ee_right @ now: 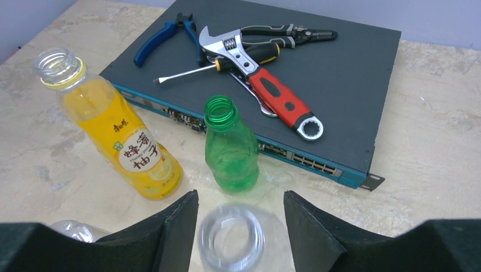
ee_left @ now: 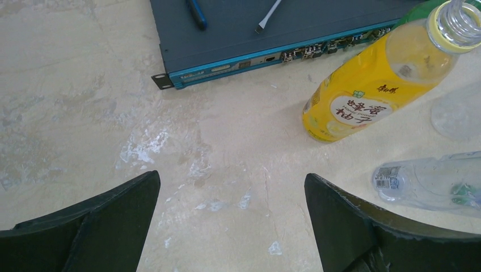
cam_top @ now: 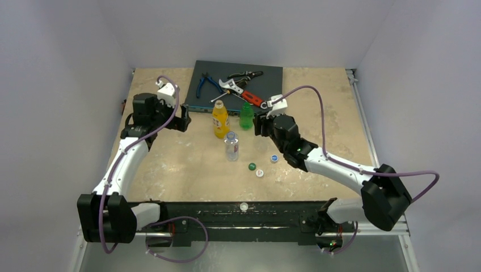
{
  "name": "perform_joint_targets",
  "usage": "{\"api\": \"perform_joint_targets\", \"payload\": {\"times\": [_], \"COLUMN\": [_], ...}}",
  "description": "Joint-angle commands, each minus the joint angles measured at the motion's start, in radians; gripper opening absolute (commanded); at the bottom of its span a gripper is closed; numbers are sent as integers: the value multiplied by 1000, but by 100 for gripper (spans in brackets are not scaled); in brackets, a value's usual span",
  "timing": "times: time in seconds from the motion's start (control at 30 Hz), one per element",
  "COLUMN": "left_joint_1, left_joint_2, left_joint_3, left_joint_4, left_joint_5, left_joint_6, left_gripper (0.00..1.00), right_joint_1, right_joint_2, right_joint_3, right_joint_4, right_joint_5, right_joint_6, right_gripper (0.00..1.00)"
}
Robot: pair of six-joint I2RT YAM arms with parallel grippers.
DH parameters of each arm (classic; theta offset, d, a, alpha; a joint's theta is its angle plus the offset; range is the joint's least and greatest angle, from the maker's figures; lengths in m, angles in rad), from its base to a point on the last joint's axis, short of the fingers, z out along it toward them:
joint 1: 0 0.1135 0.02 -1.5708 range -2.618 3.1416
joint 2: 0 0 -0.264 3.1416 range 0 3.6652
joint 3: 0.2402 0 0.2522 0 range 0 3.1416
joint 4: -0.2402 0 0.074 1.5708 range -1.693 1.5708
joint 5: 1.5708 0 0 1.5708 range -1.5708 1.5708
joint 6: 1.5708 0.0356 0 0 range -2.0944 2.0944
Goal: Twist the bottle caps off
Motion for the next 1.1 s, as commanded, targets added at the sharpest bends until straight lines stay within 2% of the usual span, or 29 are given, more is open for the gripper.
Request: {"api": "perform_joint_targets", "payload": {"times": [0.0,0.33,0.87,0.93,1.07], "left_joint_1": [6,7,7,7,7], "left_joint_2": [-23,-44,-32,-38,-42], "left_joint_3": [-9,-23,-26,-36,-60], "left_joint_4": [58,96,134,161,237], "left_joint_5": [-3,2,-1,-3,-14], "left_joint_6": [-10,-31,-52,-63,-97], "left_gripper": [100,100,100,100,100], "right_joint_1": [-2,-1,-3,-27,-193], "right_joint_2": [-44,-102,-198,-202,-183], "right_joint_3": [-13,6,149,172,194], "right_joint_4": [46,2,-163,-193,-225], "right_joint_5": [5,-1,16,41,103], "right_joint_6": [6,3,-13,0,76], "right_gripper": [62,69,87,89,93]}}
